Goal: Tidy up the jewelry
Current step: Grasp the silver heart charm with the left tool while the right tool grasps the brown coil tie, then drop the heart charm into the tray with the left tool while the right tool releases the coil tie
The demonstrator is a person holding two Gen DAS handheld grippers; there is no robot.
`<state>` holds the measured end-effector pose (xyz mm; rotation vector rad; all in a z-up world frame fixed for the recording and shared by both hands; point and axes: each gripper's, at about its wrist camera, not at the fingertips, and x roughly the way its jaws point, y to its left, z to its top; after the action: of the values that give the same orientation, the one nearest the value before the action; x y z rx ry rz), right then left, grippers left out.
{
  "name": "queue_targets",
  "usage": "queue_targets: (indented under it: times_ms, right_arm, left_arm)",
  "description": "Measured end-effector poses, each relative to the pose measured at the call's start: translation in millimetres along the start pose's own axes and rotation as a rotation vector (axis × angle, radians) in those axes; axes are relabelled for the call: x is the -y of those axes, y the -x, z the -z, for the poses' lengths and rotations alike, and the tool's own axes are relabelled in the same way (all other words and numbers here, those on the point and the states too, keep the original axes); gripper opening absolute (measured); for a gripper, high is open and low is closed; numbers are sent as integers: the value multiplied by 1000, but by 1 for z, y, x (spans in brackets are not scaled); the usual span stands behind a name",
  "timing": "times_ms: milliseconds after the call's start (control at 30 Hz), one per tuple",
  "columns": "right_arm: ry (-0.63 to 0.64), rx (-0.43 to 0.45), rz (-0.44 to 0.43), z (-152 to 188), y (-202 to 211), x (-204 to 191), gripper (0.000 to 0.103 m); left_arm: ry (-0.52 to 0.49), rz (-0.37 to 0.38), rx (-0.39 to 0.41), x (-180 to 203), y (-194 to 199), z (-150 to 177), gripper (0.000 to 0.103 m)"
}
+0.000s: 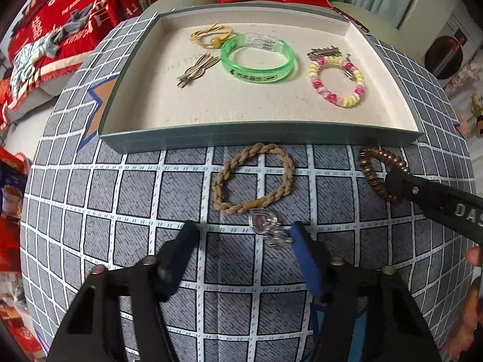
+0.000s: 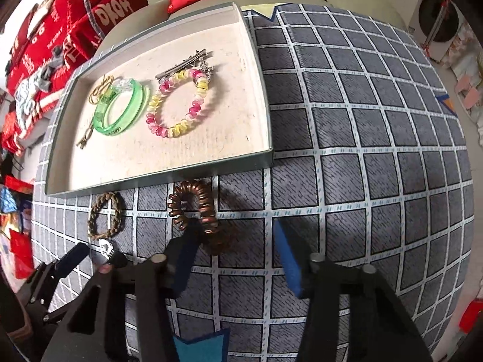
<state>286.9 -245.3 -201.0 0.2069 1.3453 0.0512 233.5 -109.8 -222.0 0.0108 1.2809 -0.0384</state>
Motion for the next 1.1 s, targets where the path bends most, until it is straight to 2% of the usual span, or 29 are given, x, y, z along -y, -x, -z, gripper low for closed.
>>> queue_targets:
  times_ms: [100, 133, 167, 200, 233, 400, 600, 1100]
  right_arm:
    - [16, 3, 2, 0, 1, -4, 42]
    - [21, 4, 2, -1, 1, -5, 37]
    - [28, 5, 7, 0, 2, -7, 25]
    - [32, 5, 11, 0, 2, -8, 20]
    - [33, 6, 16, 2, 3, -7, 14]
    - [0, 17, -15, 9, 7, -4, 14]
    - [-39, 15, -57, 21, 15, 8, 13]
    - [-111, 13, -126, 44, 37, 11, 13]
  left_arm:
    - [-23, 4, 8, 7, 2, 0, 59]
    - [-30, 5, 12, 8, 3, 0, 55]
    - [-37, 7, 17, 11, 4, 0, 46]
    - [-48, 9, 21, 13, 4, 0, 42]
    - [-53, 14, 21, 13, 6, 1, 42]
    - [-47, 78, 22, 3, 12, 4, 42]
    - [-63, 120, 30, -9, 21, 10, 42]
    - [-100, 138, 64, -38, 41, 14, 42]
